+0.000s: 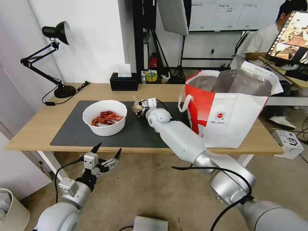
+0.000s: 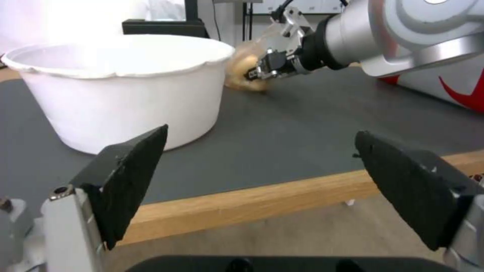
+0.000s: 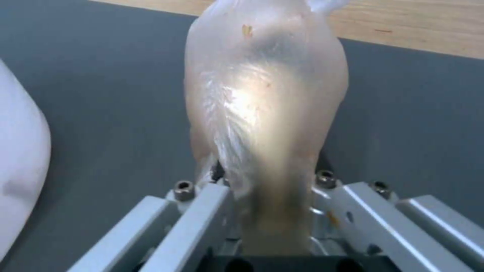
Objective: Pick up the trash from the table and place it into the takeout bag.
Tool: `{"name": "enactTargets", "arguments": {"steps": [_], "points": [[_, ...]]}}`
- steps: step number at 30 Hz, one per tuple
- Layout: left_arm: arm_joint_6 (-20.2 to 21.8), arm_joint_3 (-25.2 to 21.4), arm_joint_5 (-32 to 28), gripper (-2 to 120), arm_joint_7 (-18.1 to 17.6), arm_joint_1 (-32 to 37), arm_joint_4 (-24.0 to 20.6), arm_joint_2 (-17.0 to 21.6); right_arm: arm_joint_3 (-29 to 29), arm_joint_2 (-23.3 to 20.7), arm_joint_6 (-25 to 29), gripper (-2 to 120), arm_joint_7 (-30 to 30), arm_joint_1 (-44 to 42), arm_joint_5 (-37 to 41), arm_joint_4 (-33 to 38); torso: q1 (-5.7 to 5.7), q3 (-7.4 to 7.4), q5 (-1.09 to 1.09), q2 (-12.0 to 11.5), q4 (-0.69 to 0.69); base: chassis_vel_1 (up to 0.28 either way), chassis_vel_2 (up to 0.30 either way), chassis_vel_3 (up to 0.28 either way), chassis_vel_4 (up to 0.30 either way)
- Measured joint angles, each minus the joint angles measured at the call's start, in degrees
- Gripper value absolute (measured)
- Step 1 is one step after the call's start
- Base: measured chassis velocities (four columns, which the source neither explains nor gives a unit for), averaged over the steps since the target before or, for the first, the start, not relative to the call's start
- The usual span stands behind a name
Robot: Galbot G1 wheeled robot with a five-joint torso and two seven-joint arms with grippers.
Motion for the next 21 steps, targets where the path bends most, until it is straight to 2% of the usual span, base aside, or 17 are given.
{"name": "enactTargets", "arguments": {"steps": [5, 8, 9, 12, 13, 16, 21], "points": [[0.00, -0.04, -0.06, 100, 0.01, 0.04, -0.09, 0.24, -0.75, -2.68, -0.01, 6, 1.60, -0.84, 0.34, 6.03, 0.00, 0.00, 0.00, 0.00, 0.00, 0.000, 0.000, 0.000, 0.000], [-0.01, -0.05, -0.07, 100, -0.01, 0.15, -0.29, 0.10, -1.33, -6.75, 0.01, 6, 3.82, -2.05, -0.12, 14.65, 0.00, 0.00, 0.00, 0.00, -0.01, 0.000, 0.000, 0.000, 0.000], [-0.01, -0.05, -0.07, 100, -0.01, 0.15, -0.29, 0.10, -1.33, -6.75, 0.01, 6, 3.82, -2.05, -0.12, 14.65, 0.00, 0.00, 0.00, 0.00, -0.01, 0.000, 0.000, 0.000, 0.000], [-0.03, -0.20, 0.13, 100, -0.02, 1.06, -0.57, -0.46, -2.12, -11.47, -0.15, 6, 7.18, -4.14, -1.35, 25.01, 0.00, 0.00, 0.01, 0.00, -0.01, 0.000, 0.000, 0.000, 0.000], [-0.03, -0.20, 0.13, 100, -0.02, 1.06, -0.57, -0.46, -2.12, -11.47, -0.15, 6, 7.18, -4.14, -1.35, 25.01, 0.00, 0.00, 0.01, 0.00, -0.01, 0.000, 0.000, 0.000, 0.000], [-0.08, -0.63, 0.37, 100, -0.05, 1.99, -0.87, -1.10, -2.29, -15.63, -0.05, 6, 9.11, -7.23, -3.67, 34.27, 0.00, -0.01, 0.01, 0.00, -0.01, 0.000, 0.000, 0.000, 0.000], [-0.20, -1.90, 0.93, 100, -0.07, 3.72, -1.65, -2.36, -1.60, -18.06, 2.05, 6, 10.54, -9.95, -6.65, 40.17, 0.00, 0.00, 0.01, 0.00, -0.01, 0.000, 0.000, 0.000, 0.000]]}}
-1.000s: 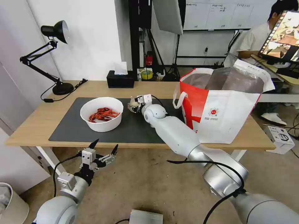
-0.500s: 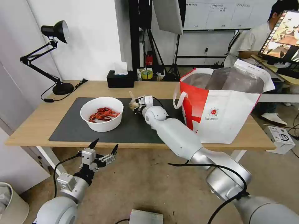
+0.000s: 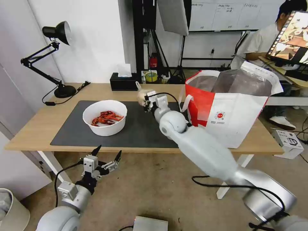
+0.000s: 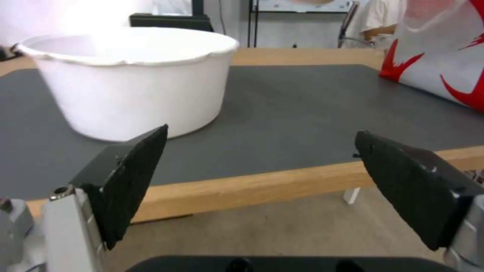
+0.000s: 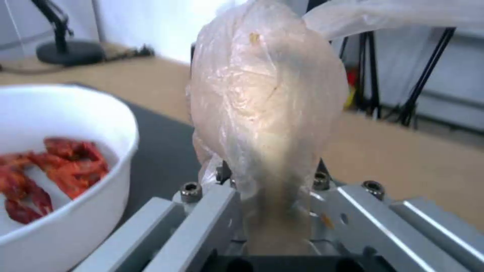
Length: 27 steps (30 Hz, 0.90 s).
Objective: Pick up the trash from the table and place it into the takeout bag.
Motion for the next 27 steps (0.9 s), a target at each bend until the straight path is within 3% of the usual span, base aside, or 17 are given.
{"name": "enactTargets", "arguments": {"steps": [6, 17, 27], "points": [[-0.16, -1.37, 0.83, 100, -0.03, 2.06, -1.46, -1.61, 5.57, -2.45, 7.77, 5, -2.48, -5.03, -6.66, 6.48, 0.00, 0.00, 0.00, 0.00, 0.01, 0.000, 0.000, 0.000, 0.000], [-0.19, -1.69, 1.70, 100, -0.08, 3.04, -2.53, -2.49, 19.94, -8.76, 14.14, 5, -2.38, -11.87, -11.39, 15.08, 0.00, 0.00, 0.00, 0.00, 0.00, 0.000, 0.000, 0.000, 0.000], [-0.18, -0.76, 2.60, 100, -0.06, 3.08, -2.54, -2.92, 29.85, -16.28, 10.58, 5, 1.57, -17.19, -6.03, 20.65, 0.00, 0.00, 0.00, 0.00, 0.00, 0.000, 0.000, 0.000, 0.000]]}}
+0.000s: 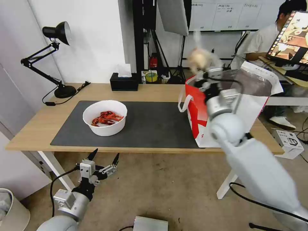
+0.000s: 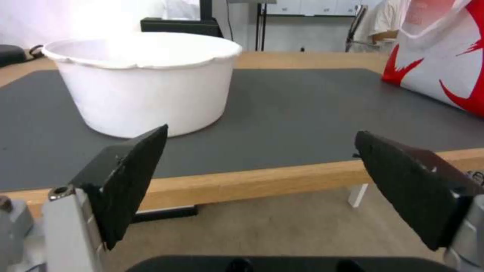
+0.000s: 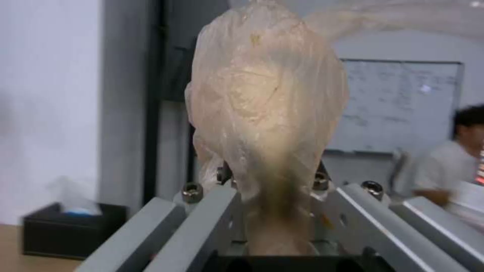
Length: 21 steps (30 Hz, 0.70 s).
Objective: Pick up the trash from the table and place it into the takeout bag.
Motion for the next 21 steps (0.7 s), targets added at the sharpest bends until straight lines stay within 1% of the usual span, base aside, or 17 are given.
{"name": "enactTargets", "arguments": {"steps": [3, 4, 6, 8, 10, 12, 13, 14, 15, 16, 17, 18, 19, 20, 21], "points": [[0.02, 0.78, 0.20, 100, 0.04, -0.46, -0.03, 0.18, 3.45, -3.83, -2.54, 5, 0.21, -3.24, 3.52, 1.47, 0.00, 0.00, -0.01, 0.00, 0.01, 0.000, 0.000, 0.000, 0.000], [0.02, 0.78, 0.20, 100, 0.04, -0.46, -0.03, 0.18, 3.45, -3.83, -2.54, 5, 0.21, -3.24, 3.52, 1.47, 0.00, 0.00, -0.01, 0.00, 0.01, 0.000, 0.000, 0.000, 0.000], [0.23, 1.71, 0.23, 100, 0.13, -1.15, -0.46, 0.33, 5.06, -5.53, -3.43, 5, 0.60, -5.46, 5.94, 2.12, 0.00, 0.00, 0.01, 0.00, -0.02, 0.000, 0.000, 0.000, 0.000], [0.35, 1.98, 0.27, 100, 0.18, -1.34, -0.48, 0.20, 5.47, -6.06, -3.80, 5, 0.96, -6.01, 7.28, 2.18, 0.00, 0.00, 0.00, 0.00, -0.02, 0.000, 0.000, 0.000, 0.000], [0.37, 2.04, 0.31, 100, 0.22, -1.38, -0.34, 0.03, 5.97, -6.41, -4.53, 5, 1.02, -6.47, 8.09, 2.19, 0.00, 0.00, 0.00, 0.00, 0.02, 0.000, 0.000, 0.000, 0.000], [0.37, 2.04, 0.31, 100, 0.27, -1.28, -0.27, 0.02, 6.43, -6.82, -5.44, 7, 0.88, -6.78, 8.46, 2.34, 0.00, 0.00, 0.00, 0.00, 0.02, 0.000, 0.000, 0.000, 0.000], [0.36, 1.98, 0.30, 100, 0.39, -1.03, -0.31, 0.02, 6.76, -7.20, -5.91, 11, 0.76, -6.91, 8.61, 2.55, 0.01, 0.00, -0.01, 0.00, 0.01, 0.000, 0.000, 0.000, 0.000], [0.35, 1.94, 0.28, 100, 0.47, -0.88, -0.38, 0.03, 6.88, -7.44, -6.10, 13, 0.67, -6.93, 8.68, 2.63, 0.00, 0.00, -0.01, 0.00, 0.01, 0.000, 0.000, 0.000, 0.000], [0.28, 1.85, 0.23, 100, 0.60, -0.67, -0.54, 0.07, 7.10, -7.95, -6.38, 20, 0.55, -6.95, 8.90, 2.79, 0.00, 0.00, -0.01, 0.00, 0.01, 0.000, 0.000, 0.000, 0.000], [0.28, 1.85, 0.23, 100, 0.60, -0.67, -0.54, 0.07, 7.10, -7.95, -6.38, 20, 0.55, -6.95, 8.90, 2.79, 0.00, 0.00, -0.01, 0.00, 0.01, 0.000, 0.000, 0.000, 0.000], [0.27, 1.83, 0.21, 100, 0.63, -0.64, -0.60, 0.09, 7.18, -8.14, -6.47, 22, 0.55, -6.95, 9.00, 2.82, 0.00, 0.00, -0.01, 0.00, 0.01, 0.000, 0.000, 0.000, 0.000], [0.25, 1.77, 0.18, 100, 0.65, -0.62, -0.71, 0.10, 7.30, -8.46, -6.62, 29, 0.58, -6.95, 9.15, 2.84, 0.00, 0.00, -0.01, 0.00, 0.01, 0.000, 0.000, 0.000, 0.000], [0.25, 1.75, 0.19, 100, 0.66, -0.59, -0.86, 0.05, 7.47, -8.77, -6.77, 34, 0.61, -7.10, 9.29, 2.88, 0.00, 0.00, -0.01, 0.00, 0.01, 0.000, 0.000, 0.000, 0.000], [0.25, 1.75, 0.19, 100, 0.66, -0.59, -0.86, 0.05, 7.47, -8.77, -6.77, 34, 0.61, -7.10, 9.29, 2.88, 0.00, 0.00, -0.01, 0.00, 0.01, 0.000, 0.000, 0.000, 0.000], [0.26, 1.75, 0.23, 100, 0.67, -0.51, -0.98, -0.16, 7.54, -9.04, -6.99, 39, 0.61, -7.31, 9.41, 2.96, 0.01, 0.00, -0.01, 0.00, 0.01, 0.000, 0.000, 0.000, 0.000]]}}
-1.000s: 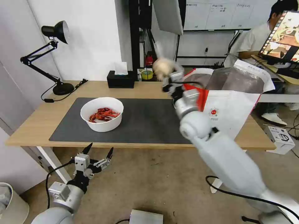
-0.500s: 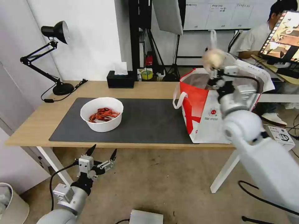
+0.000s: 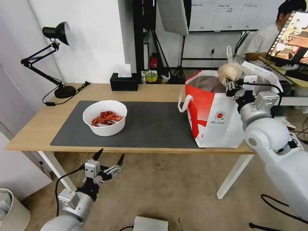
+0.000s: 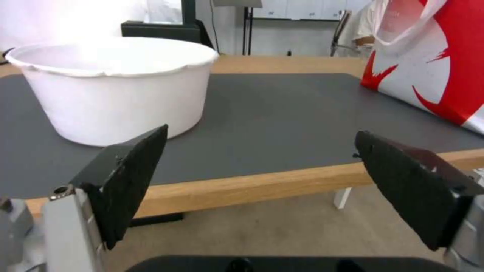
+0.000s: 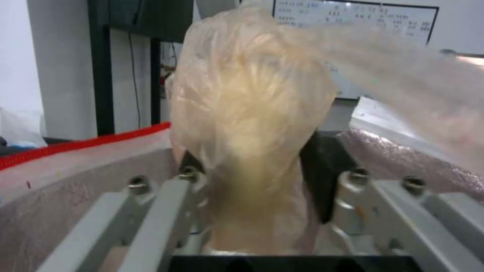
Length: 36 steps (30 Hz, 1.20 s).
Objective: Pick up the trash from the table and place it into the takeout bag.
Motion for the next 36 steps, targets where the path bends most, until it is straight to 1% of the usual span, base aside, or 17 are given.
{"name": "enactTargets", "arguments": {"steps": [2, 3, 5, 6, 7, 9, 10, 12, 13, 16, 21, 23, 24, 26, 28, 31, 36], "points": [[0.02, 0.03, 0.27, 100, 0.11, 0.25, -0.16, -0.47, 0.03, -0.45, -0.34, 49, 0.00, -0.30, 0.20, 0.08, 0.00, 0.00, 0.00, 0.00, 0.00, 0.000, 0.000, 0.000, 0.000], [0.02, 0.03, 0.27, 100, 0.11, 0.25, -0.16, -0.47, 0.03, -0.45, -0.34, 49, 0.00, -0.30, 0.20, 0.08, 0.00, 0.00, 0.00, 0.00, 0.00, 0.000, 0.000, 0.000, 0.000], [0.03, 0.03, 0.43, 100, 0.18, 0.42, -0.32, -0.61, 0.12, -0.75, -0.58, 59, -0.01, -0.53, 0.45, 0.11, 0.00, 0.00, 0.00, 0.00, 0.00, 0.000, 0.000, 0.000, 0.000], [0.03, 0.03, 0.43, 100, 0.18, 0.42, -0.32, -0.61, 0.12, -0.75, -0.58, 59, -0.01, -0.53, 0.45, 0.11, 0.00, 0.00, 0.00, 0.00, 0.00, 0.000, 0.000, 0.000, 0.000], [0.04, 0.03, 0.46, 100, 0.20, 0.48, -0.39, -0.61, 0.17, -0.86, -0.66, 66, 0.04, -0.56, 0.65, 0.23, 0.00, 0.00, 0.00, 0.00, 0.00, 0.000, 0.000, 0.000, 0.000], [0.05, -0.02, 0.48, 100, 0.20, 0.54, -0.53, -0.61, 0.24, -1.08, -0.85, 72, 0.09, -0.61, 0.85, 0.50, 0.00, 0.00, 0.00, 0.00, 0.00, 0.000, 0.000, 0.000, 0.000], [0.05, -0.02, 0.48, 100, 0.20, 0.54, -0.53, -0.61, 0.24, -1.08, -0.85, 72, 0.09, -0.61, 0.85, 0.50, 0.00, 0.00, 0.00, 0.00, 0.00, 0.000, 0.000, 0.000, 0.000], [0.07, -0.11, 0.49, 100, 0.20, 0.62, -0.71, -0.59, 0.27, -1.47, -1.01, 85, 0.11, -0.63, 1.00, 0.73, 0.00, 0.00, 0.00, 0.00, 0.00, 0.000, 0.000, 0.000, 0.000], [0.07, -0.11, 0.49, 100, 0.20, 0.62, -0.71, -0.59, 0.27, -1.47, -1.01, 85, 0.11, -0.63, 1.00, 0.73, 0.00, 0.00, 0.00, 0.00, 0.00, 0.000, 0.000, 0.000, 0.000], [0.09, -0.13, 0.55, 100, 0.20, 0.66, -0.80, -0.59, 0.43, -1.94, -1.08, 98, -0.03, -0.60, 1.64, 1.02, 0.00, 0.00, 0.00, 0.00, 0.00, 0.000, 0.000, 0.000, 0.000], [0.10, -0.17, 0.63, 100, 0.21, 0.63, -0.81, -0.60, 0.63, -2.29, -0.06, 100, -1.49, -0.95, 4.23, 2.57, 0.00, 0.00, 0.00, 0.00, 0.00, 0.000, 0.000, 0.000, 0.000], [0.10, -0.20, 0.64, 100, 0.20, 0.52, -0.81, -0.61, 0.64, -2.53, 1.58, 100, -4.49, -1.29, 6.34, 3.87, 0.00, 0.00, 0.00, 0.00, 0.00, 0.000, 0.000, 0.000, 0.000], [0.10, -0.20, 0.64, 100, 0.20, 0.52, -0.81, -0.61, 0.64, -2.53, 1.58, 100, -4.49, -1.29, 6.34, 3.87, 0.00, 0.00, 0.00, 0.00, 0.00, 0.000, 0.000, 0.000, 0.000], [0.07, -0.21, 0.64, 100, 0.20, 0.44, -0.80, -0.69, -0.31, -3.00, 3.91, 100, -9.34, -1.69, 7.53, 5.43, 0.00, 0.00, -0.01, 0.00, -0.01, 0.000, 0.000, 0.000, 0.000], [0.05, -0.21, 0.64, 100, 0.20, 0.42, -0.78, -0.74, -0.91, -3.16, 4.56, 100, -10.48, -1.74, 7.49, 5.76, 0.00, 0.00, -0.01, 0.00, 0.00, 0.000, 0.000, 0.000, 0.000], [0.00, -0.34, 0.64, 100, 0.20, 0.25, -0.44, -1.05, -4.13, -3.64, 6.54, 100, -15.12, -2.06, 6.50, 7.05, 0.00, 0.00, -0.01, 0.00, 0.00, 0.000, 0.000, 0.000, 0.000], [-0.10, -0.57, 0.57, 100, 0.18, 0.27, -0.41, -1.24, -5.98, -3.26, 7.92, 100, -16.71, -4.44, 4.95, 8.33, 0.00, 0.00, -0.01, 0.00, 0.00, 0.000, 0.000, 0.000, 0.000]]}}
